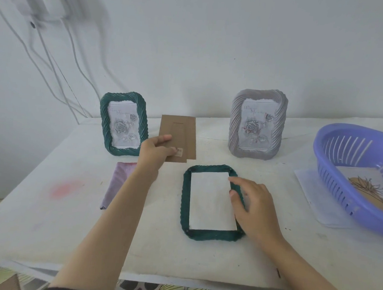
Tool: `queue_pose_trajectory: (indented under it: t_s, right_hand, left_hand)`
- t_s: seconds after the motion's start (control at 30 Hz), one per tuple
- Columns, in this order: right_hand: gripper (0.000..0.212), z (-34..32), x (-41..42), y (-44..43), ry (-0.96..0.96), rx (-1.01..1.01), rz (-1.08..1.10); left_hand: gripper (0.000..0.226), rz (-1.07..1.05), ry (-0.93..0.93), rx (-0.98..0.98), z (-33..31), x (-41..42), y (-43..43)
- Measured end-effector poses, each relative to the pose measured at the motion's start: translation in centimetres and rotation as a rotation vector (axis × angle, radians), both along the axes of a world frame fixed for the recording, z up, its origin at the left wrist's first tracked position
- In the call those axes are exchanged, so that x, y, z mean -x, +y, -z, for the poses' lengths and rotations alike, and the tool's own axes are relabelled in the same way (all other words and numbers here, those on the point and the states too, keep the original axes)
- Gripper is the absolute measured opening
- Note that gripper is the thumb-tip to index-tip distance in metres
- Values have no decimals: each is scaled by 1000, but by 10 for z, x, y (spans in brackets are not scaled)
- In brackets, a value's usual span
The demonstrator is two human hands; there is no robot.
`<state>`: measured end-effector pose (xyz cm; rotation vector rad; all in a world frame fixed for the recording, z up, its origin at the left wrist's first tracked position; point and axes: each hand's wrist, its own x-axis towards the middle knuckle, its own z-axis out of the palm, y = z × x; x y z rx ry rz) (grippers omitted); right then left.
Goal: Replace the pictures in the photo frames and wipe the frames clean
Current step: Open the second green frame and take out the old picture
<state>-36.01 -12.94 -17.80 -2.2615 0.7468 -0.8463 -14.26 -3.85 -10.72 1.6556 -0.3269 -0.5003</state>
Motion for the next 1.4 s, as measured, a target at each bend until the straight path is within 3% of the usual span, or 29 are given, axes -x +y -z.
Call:
queue_pose_trajectory:
  t_s: [0.2, 0.3, 0.53, 0.67, 0.77, 0.93, 1.07, 1.3, 1.4]
  right_hand:
    - [31, -37, -19, -12, -298, -673, -44]
    - [34, -45, -26, -17, -349, -810, -52]
    - [30, -38, -23, -16, -260, -804, -123]
    - [32, -31, -19, -16, -176, -775, -125]
    - [32, -29, -15, -18, -164, -794, -115]
    - [32, -26, -9, -19, -96, -789, -91]
    - [31, -23, -9, -20, -28, -756, -82]
    - [28, -23, -14, -23, 109, -614, -87]
    - [27, -23, -18, -25, 145, -561, -82]
  left_hand:
    - [33, 179, 138, 84, 12, 49, 12]
    - [34, 237, 168, 81, 23, 68, 21]
    - [32, 377, 102, 26, 38, 84, 49]
    - [38, 440, -78, -37, 45, 85, 61]
    - [64, 476, -323, -175, 50, 80, 73]
    - [109, 574, -344, -414, 56, 73, 84]
    - [112, 585, -377, -505, 60, 74, 85]
    - [113, 596, -394, -511, 64, 71, 85]
    - [106, 664, -483, -511, 64, 68, 83]
